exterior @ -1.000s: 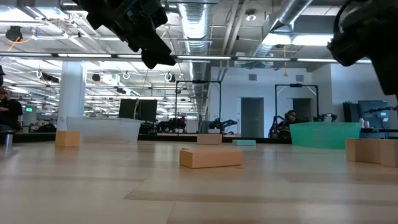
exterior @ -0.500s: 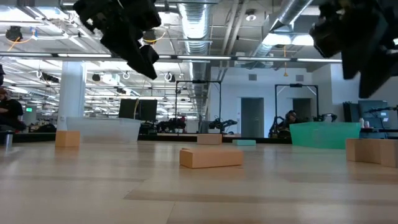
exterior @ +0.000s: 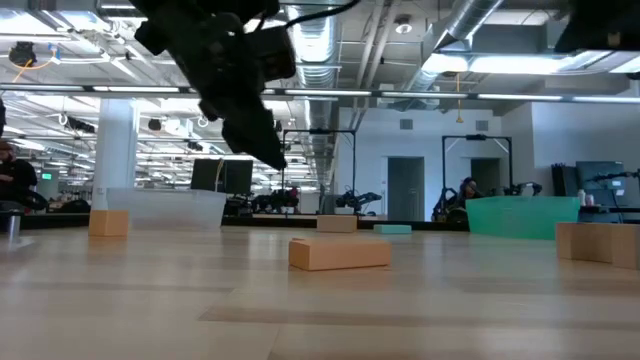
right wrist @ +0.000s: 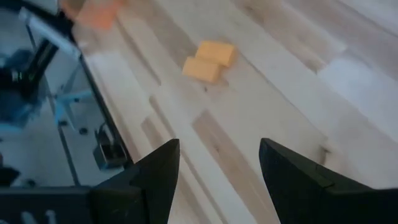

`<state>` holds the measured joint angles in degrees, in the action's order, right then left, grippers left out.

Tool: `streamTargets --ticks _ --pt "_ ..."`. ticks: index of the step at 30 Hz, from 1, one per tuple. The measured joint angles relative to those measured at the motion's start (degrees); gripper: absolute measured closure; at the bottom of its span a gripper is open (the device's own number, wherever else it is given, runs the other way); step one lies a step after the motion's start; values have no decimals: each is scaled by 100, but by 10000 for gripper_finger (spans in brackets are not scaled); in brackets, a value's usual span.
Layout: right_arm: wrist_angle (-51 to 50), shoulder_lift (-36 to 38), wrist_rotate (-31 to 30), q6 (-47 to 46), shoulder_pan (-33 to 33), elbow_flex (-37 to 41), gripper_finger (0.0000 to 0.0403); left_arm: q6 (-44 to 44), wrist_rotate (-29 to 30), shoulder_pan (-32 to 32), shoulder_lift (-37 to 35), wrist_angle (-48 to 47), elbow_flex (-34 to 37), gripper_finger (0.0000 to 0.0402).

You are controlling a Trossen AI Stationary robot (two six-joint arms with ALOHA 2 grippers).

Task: Sort & place blocks by color
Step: Put the orange block into the light blue bin

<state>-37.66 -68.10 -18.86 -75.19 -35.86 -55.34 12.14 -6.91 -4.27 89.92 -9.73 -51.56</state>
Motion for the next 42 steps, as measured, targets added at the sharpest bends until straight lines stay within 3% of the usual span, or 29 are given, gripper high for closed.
streamTargets --ticks 6,10,14,20,27,32,42 --pt "-526 14 -116 -31 -953 -215 159 754 1039 -475 749 188 -575 205" --pt "-882 62 -626 -342 -1784 -215 159 1248 1402 -783 1355 102 -1178 205" --pt "-1324 68 -1006 -744 -2413 -215 159 1357 1939 -1109 1916 -425 -1822 205" --pt "-1660 68 -1016 -1291 -2971 -215 159 1603 2516 -1342 2485 -1127 -2261 205" --pt "-1937 68 -1163 -1943 -3278 -215 159 1938 2492 -1382 2615 -1117 -2285 205" --pt "-2057 68 -1260 -1995 -3240 -215 159 1920 2902 -1331 2544 -1817 -2292 205" --pt "-2015 68 -1273 -2082 -2877 -215 159 1230 2972 -1099 2090 -2035 -2239 205"
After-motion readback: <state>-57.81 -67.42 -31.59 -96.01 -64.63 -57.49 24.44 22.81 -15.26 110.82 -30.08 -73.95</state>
